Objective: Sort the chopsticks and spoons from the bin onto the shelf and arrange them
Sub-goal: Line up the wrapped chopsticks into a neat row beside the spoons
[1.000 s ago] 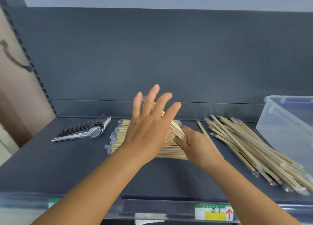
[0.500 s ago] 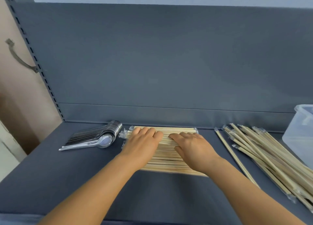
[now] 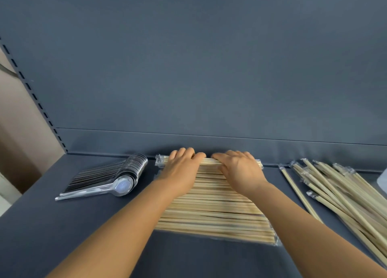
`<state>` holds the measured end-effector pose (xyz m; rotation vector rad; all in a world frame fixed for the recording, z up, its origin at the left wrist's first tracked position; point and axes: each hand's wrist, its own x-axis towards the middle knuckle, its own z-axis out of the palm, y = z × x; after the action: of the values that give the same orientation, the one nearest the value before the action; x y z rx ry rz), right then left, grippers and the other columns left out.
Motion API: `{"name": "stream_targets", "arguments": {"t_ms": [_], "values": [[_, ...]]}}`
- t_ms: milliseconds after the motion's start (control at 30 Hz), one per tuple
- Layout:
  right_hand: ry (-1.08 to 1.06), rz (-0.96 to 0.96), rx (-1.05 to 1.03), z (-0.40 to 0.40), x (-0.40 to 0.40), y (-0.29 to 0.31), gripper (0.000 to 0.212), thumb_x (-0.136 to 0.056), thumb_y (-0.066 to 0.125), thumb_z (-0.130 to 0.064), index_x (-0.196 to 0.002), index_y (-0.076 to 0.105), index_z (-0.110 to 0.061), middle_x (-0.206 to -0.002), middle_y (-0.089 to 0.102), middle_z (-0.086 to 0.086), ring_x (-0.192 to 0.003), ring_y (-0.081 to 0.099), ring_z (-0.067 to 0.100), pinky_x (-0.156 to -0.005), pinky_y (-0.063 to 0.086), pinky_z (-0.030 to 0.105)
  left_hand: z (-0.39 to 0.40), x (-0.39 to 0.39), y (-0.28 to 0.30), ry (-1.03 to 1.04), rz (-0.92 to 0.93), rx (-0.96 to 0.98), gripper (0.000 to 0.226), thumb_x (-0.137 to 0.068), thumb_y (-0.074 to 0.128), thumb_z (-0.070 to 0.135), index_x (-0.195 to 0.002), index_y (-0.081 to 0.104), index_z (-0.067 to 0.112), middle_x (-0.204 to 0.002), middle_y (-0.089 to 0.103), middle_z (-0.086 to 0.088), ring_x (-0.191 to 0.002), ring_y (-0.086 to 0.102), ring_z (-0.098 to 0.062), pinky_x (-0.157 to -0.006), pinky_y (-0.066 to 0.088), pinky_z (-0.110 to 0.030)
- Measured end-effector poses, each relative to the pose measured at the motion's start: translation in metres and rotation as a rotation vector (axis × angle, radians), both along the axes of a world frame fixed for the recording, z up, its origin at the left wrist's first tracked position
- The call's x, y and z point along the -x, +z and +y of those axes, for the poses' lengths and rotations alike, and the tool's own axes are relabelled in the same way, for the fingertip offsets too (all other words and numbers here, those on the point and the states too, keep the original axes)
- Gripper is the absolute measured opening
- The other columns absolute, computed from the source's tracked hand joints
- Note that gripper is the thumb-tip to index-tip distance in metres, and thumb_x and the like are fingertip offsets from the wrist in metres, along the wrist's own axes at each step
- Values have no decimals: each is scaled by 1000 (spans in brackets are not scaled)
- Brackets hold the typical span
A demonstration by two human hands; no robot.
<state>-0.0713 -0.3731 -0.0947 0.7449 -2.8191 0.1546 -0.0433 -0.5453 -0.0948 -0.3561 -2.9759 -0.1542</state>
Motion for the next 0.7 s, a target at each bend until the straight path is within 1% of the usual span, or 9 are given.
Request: {"name": "stream_targets", "arguments": {"t_ms": [100,233,300,367,433,500,533,600,700], "values": [[15,-48,12,2,4,-6,38,-96,41,-20,-131,49,-34,-116,59,-3,-111,51,20,-96,32,29,0,4,-6,10,-86,-33,71,-80,40,-9,-141,29,26,-128,36,-1,-116,33,-23,-104,27,-34],[17,-139,30,3,7,-9,38,-97,41,-27,-135,46,-34,-128,53,-5,-118,47,18,-102,30,29,-1,6,-11,5,-148,-65,64,-86,38,-4,-142,27,25,-132,31,0,-117,30,-23,-104,25,-32],[12,-187,32,3,5,-7,41,-97,41,-32,-138,44,-31,-134,48,-5,-122,44,18,-105,28,29,-1,6,-12,-7,-168,-59,58,-91,37,3,-144,26,22,-137,28,-1,-119,29,-22,-105,23,-31],[10,-233,17,3,1,-5,45,-98,39,-37,-142,38,-27,-143,42,-4,-128,38,18,-109,24,28,-2,5,-12,-18,-204,-33,53,-99,32,14,-150,17,18,-147,22,-1,-130,24,-22,-110,18,-32],[9,-287,-14,1,-7,-2,53,-99,33,-42,-148,27,-22,-152,30,-4,-139,26,17,-115,15,30,-1,3,-11,-20,-255,-26,53,-103,22,26,-152,6,16,-157,10,0,-143,9,-20,-116,7,-35],[2,-344,-43,-2,-15,-1,59,-100,27,-45,-152,13,-19,-159,13,-4,-146,7,14,-118,3,33,1,-2,-9,-16,-288,-27,55,-103,17,32,-153,-2,18,-160,-2,3,-146,-6,-13,-118,-5,-38],[-3,-368,-57,-3,-19,-2,61,-100,24,-46,-152,7,-18,-160,5,-4,-147,-1,13,-118,-1,34,2,-4,-9,-17,-295,-21,56,-103,17,35,-153,-4,19,-160,-6,4,-146,-11,-11,-117,-8,-39],[-17,-418,-73,-6,-26,-2,64,-100,20,-47,-152,-2,-17,-160,-7,-3,-146,-13,13,-118,-6,36,2,-10,-10,-27,-315,5,57,-103,16,37,-152,-7,19,-160,-12,4,-145,-16,-11,-117,-11,-40],[-27,-484,-94,-7,-35,-2,65,-100,16,-47,-151,-9,-16,-158,-16,0,-144,-21,14,-118,-8,38,1,-14,-12,-33,-352,35,58,-103,14,37,-152,-10,18,-159,-16,3,-144,-21,-11,-117,-12,-40]]}}
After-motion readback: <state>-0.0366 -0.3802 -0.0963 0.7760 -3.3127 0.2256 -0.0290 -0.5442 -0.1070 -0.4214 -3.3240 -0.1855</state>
